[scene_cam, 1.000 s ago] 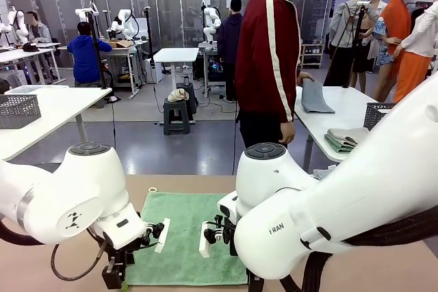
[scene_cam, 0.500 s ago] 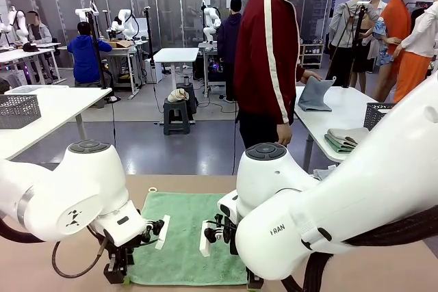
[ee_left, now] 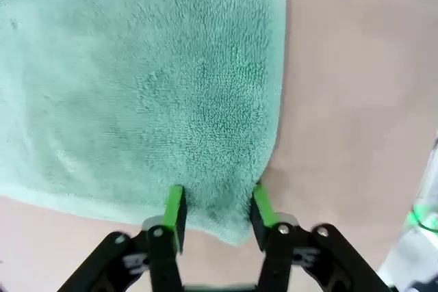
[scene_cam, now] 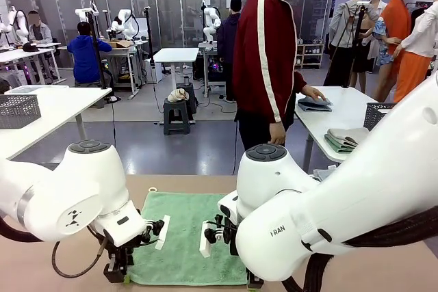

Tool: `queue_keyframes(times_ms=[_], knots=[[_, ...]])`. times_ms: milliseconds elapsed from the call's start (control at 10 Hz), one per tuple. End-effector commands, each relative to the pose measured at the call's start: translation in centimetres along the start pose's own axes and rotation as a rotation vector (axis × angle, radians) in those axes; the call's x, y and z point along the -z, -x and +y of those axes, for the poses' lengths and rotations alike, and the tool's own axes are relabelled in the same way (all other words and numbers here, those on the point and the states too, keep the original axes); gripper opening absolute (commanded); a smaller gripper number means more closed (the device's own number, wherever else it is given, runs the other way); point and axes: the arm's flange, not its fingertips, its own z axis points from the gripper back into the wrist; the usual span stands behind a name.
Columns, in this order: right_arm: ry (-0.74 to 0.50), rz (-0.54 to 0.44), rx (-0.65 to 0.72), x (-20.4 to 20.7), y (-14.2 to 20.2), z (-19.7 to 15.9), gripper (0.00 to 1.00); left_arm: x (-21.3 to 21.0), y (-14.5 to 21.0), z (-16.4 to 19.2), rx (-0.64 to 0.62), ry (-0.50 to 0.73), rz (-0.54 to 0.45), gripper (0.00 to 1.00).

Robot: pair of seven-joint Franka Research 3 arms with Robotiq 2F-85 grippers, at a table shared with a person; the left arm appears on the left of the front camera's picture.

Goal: Fold the towels and place them in the basket.
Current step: When a person lays out a Towel with hook on the table, fold it in half twice.

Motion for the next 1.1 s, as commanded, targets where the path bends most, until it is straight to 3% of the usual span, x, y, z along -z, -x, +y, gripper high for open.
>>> queue_keyframes(times_ms=[0,100,200,300,400,500,1000], knots=[[0.009,0.014,0.012,0.2,-0.3,-0.1,0.24,0.5,0.2,-0.4,0.014,-0.010,0.047,0.30],[0.010,0.013,0.012,0.2,-0.4,-0.1,0.04,0.2,0.1,-0.5,0.015,-0.015,0.044,0.11],[0.010,0.012,0.012,0.0,-0.5,-0.2,0.19,0.1,0.2,-0.4,0.016,-0.015,0.046,0.25],[0.005,0.013,0.013,0.0,-0.5,-0.2,0.00,-0.1,0.1,-0.4,0.022,-0.012,0.050,0.00],[0.002,0.013,0.014,0.0,-0.6,-0.3,0.00,-0.2,0.0,-0.3,0.026,-0.009,0.054,0.05],[-0.002,0.014,0.016,0.0,-0.6,-0.3,0.00,-0.3,-0.1,-0.2,0.028,-0.007,0.056,0.00],[-0.001,0.012,0.015,-0.9,-0.5,-0.5,0.00,-0.6,-0.3,0.2,0.033,-0.007,0.047,0.00]])
